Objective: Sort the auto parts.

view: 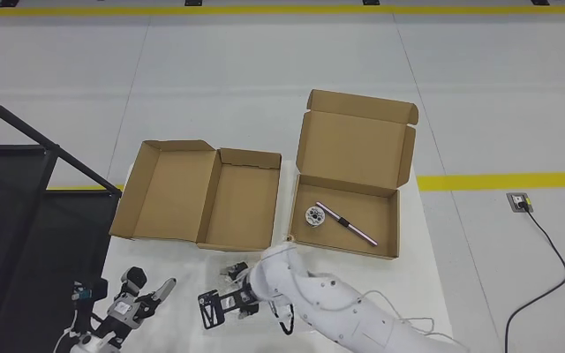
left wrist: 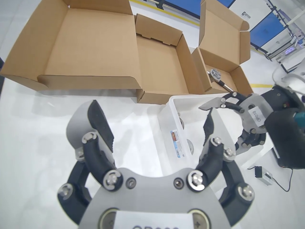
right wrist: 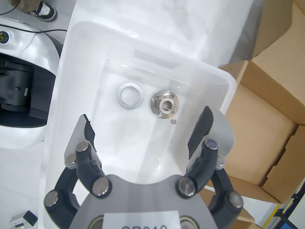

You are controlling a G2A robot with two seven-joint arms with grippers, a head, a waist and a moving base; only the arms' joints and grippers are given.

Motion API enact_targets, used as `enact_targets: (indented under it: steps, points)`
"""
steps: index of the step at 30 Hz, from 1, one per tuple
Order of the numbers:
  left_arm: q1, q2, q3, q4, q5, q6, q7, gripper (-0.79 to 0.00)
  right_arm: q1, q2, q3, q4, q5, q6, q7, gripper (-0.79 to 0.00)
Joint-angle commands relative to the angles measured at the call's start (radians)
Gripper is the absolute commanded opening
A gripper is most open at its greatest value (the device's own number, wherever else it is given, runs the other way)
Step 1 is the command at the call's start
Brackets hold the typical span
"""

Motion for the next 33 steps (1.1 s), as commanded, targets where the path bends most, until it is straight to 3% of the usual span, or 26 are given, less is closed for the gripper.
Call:
enact_targets:
  steps: [1, 6, 11, 16, 20, 28, 33]
  points:
    - [-0.001, 0.000, 0.000, 0.001, -0.002, 0.001, -0.002, 0.000, 0.005, -0.013, -0.020, 0.022, -0.001, 0.005, -0.003, 0.000]
    - [-0.003, 0.000, 0.003, 0.001, -0.001, 0.003, -0.007, 0.000, 0.016, -0.041, -0.056, 0.071, 0.001, 0.007, -0.011, 0.000]
    - [-0.003, 0.000, 0.004, 0.001, 0.002, 0.001, -0.005, 0.000, 0.033, -0.069, -0.086, 0.121, 0.008, -0.014, -0.022, -0.182]
    - [-0.003, 0.000, 0.004, 0.002, 0.002, 0.001, -0.004, 0.000, 0.053, -0.104, -0.107, 0.192, 0.036, -0.016, 0.005, -0.228]
    - [-0.003, 0.000, 0.004, 0.003, 0.000, -0.001, -0.005, 0.000, 0.074, -0.133, -0.122, 0.255, 0.066, -0.032, 0.016, -0.240]
    - [-0.004, 0.000, 0.003, 0.005, -0.002, -0.009, -0.008, 0.000, 0.103, -0.188, -0.155, 0.361, 0.065, -0.028, 0.016, -0.169]
    - [-0.005, 0.001, 0.004, 0.006, -0.003, -0.012, -0.010, 0.000, 0.115, -0.217, -0.179, 0.411, 0.038, -0.033, -0.023, -0.182]
